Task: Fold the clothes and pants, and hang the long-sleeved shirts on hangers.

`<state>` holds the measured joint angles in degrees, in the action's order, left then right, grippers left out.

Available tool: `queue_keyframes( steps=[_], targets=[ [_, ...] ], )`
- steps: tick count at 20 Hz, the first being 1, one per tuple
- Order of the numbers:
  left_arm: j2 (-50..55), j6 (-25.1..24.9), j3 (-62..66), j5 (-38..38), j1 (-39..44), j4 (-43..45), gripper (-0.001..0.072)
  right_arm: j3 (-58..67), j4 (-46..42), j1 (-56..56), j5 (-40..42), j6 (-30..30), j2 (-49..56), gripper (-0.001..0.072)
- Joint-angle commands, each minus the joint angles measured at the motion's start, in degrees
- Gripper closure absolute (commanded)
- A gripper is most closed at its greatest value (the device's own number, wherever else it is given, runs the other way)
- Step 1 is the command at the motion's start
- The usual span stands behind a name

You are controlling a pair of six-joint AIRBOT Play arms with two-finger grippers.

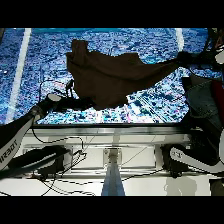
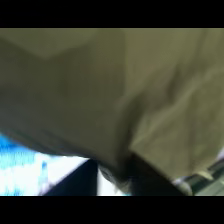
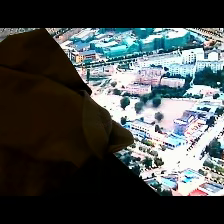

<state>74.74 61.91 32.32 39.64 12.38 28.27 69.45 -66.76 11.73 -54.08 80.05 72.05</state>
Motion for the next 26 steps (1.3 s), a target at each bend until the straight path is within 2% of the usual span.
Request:
queue_keyframes(
  steps=[1,6,11,14,19,23,26],
  targets=[
    [0.96,-3.82,5.46,-0.04,-0.46,-1.25,0.0691,0.0,0.35,0.02,-0.94,-0.02,-0.02,0.07],
    [-5.66,-4.92,21.86,7.32,-9.42,7.74,0.0692,0.02,-1.14,0.02,1.77,-0.28,-3.61,0.07],
    [-18.67,-4.92,37.51,7.32,-24.06,8.15,0.0691,2.14,-0.39,0.02,5.7,-0.24,-12.09,0.07],
    [-27.67,-4.94,41.44,2.51,-29.9,8.09,0.0691,6.86,5.64,0.0,5.86,-0.28,-19.32,0.07],
    [-43.12,-4.94,41.46,-13.81,-31.1,8.17,0.0691,17.29,8.2,0.02,7.23,-0.28,-32.72,0.0701],
    [-50.05,-4.9,41.44,-14.84,-31.1,8.17,0.0692,23.19,8.24,0.02,7.67,-0.26,-40.5,0.0701],
    [-49.72,-1.11,40.72,-12.61,-31.1,9.81,0.0692,23.76,8.11,0.02,8.35,-0.15,-40.37,0.0702]
  ],
)
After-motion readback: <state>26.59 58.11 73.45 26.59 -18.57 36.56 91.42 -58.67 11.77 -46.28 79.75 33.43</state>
